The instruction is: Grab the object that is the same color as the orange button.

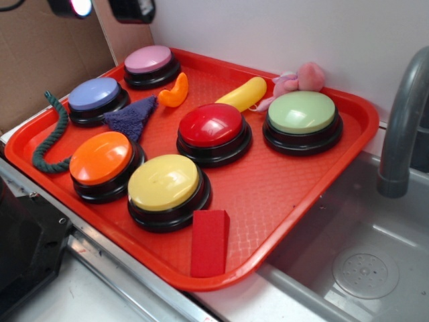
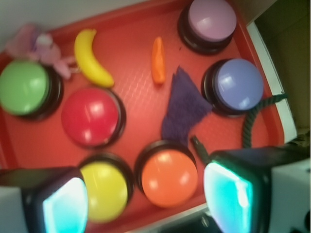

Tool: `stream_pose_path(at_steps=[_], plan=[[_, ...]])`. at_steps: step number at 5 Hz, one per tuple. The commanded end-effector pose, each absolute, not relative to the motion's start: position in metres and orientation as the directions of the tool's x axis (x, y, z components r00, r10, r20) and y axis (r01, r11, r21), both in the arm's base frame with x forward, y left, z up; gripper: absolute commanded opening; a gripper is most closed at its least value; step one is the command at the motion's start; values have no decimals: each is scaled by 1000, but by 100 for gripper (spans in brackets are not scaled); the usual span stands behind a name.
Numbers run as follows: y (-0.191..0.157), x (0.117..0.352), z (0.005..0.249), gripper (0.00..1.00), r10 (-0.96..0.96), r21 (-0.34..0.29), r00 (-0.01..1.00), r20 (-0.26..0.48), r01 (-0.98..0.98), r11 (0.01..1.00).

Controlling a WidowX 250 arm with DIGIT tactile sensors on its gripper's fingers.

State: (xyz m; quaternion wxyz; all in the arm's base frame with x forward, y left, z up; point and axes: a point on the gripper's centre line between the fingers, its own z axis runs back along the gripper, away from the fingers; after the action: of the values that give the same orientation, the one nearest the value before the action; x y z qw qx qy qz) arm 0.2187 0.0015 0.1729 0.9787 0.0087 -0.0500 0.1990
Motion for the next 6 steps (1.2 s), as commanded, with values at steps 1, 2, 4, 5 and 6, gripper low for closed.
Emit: stream_pose_path(at_steps=[1, 2, 4, 5, 6], plan=[[39, 287, 148, 100, 565, -49, 805, 181, -566, 823], [54, 308, 112, 100, 593, -50, 784, 182, -595, 802], [79, 320, 63, 100, 608, -15, 763, 217, -621, 784], [78, 318, 49, 100, 613, -10, 760, 217, -626, 779], [77, 314, 33, 100, 606, -6, 774, 184, -616, 788]])
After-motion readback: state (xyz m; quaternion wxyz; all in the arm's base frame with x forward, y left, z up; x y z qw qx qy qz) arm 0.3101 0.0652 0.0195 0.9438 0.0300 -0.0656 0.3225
